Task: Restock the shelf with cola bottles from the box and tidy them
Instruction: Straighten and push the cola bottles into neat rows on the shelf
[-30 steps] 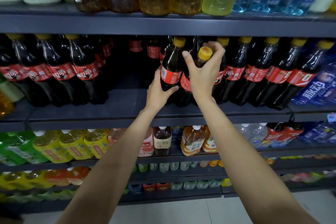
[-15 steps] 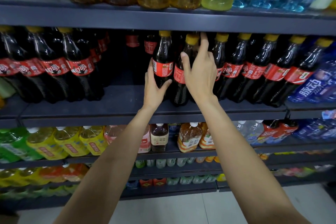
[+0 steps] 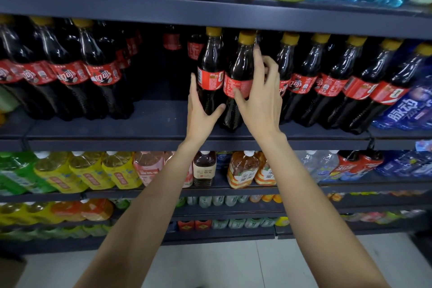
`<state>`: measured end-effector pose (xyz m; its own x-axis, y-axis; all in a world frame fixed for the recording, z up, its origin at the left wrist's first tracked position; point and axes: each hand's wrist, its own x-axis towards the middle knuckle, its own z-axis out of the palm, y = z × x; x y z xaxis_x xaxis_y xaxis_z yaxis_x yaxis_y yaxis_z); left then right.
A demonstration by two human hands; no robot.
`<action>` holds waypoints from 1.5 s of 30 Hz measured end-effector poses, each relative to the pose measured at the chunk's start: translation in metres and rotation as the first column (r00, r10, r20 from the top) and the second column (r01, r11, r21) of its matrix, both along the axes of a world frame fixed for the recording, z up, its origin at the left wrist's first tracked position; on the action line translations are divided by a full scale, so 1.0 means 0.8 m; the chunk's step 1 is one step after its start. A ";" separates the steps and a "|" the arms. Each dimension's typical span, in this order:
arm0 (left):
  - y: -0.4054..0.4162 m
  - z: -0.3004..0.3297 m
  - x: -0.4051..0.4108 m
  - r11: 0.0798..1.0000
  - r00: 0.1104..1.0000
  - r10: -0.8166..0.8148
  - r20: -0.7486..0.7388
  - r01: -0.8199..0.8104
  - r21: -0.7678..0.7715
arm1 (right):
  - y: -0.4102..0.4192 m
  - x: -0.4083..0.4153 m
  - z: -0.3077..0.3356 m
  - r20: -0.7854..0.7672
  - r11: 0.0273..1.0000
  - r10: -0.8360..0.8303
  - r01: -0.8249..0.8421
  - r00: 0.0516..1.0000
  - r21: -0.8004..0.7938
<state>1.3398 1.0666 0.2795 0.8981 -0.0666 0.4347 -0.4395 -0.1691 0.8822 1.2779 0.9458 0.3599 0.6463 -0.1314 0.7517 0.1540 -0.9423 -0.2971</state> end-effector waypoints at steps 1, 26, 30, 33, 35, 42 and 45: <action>-0.001 -0.001 -0.004 1.000 1.000 0.009 0.009 -0.009 0.012 | 0.000 -0.002 -0.005 -0.023 1.000 0.011 -0.010 1.000 0.013; 0.101 0.029 -0.061 0.873 0.938 0.318 0.135 -0.345 0.344 | 0.053 -0.024 -0.030 -0.033 0.932 0.362 -0.361 0.931 0.032; 0.194 0.022 -0.049 0.726 0.776 0.494 0.392 -0.616 0.305 | 0.119 0.012 -0.048 -0.171 0.866 0.501 -0.487 0.849 0.119; 0.243 0.008 -0.021 0.635 0.718 0.540 0.440 -0.690 0.346 | 0.154 0.058 -0.058 -0.200 0.897 0.441 -0.422 0.875 0.133; 0.262 0.003 -0.001 0.598 0.722 0.494 0.484 -0.687 0.413 | 0.173 0.093 -0.064 -0.223 0.929 0.359 -0.326 0.906 0.173; 0.291 0.017 0.047 0.573 0.678 0.328 0.658 -0.697 0.431 | 0.206 0.202 -0.060 -0.232 0.961 0.134 -0.069 0.963 0.269; 0.296 0.018 0.066 0.510 0.593 0.334 0.733 -0.767 0.389 | 0.209 0.236 -0.052 -0.235 0.976 0.002 0.049 0.972 0.211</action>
<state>1.3928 1.3032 0.2936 0.4777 -0.0789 0.8749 -0.3458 -0.9324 0.1048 1.4665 1.1134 0.3180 0.7945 -0.2900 0.5336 0.0349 -0.8554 -0.5168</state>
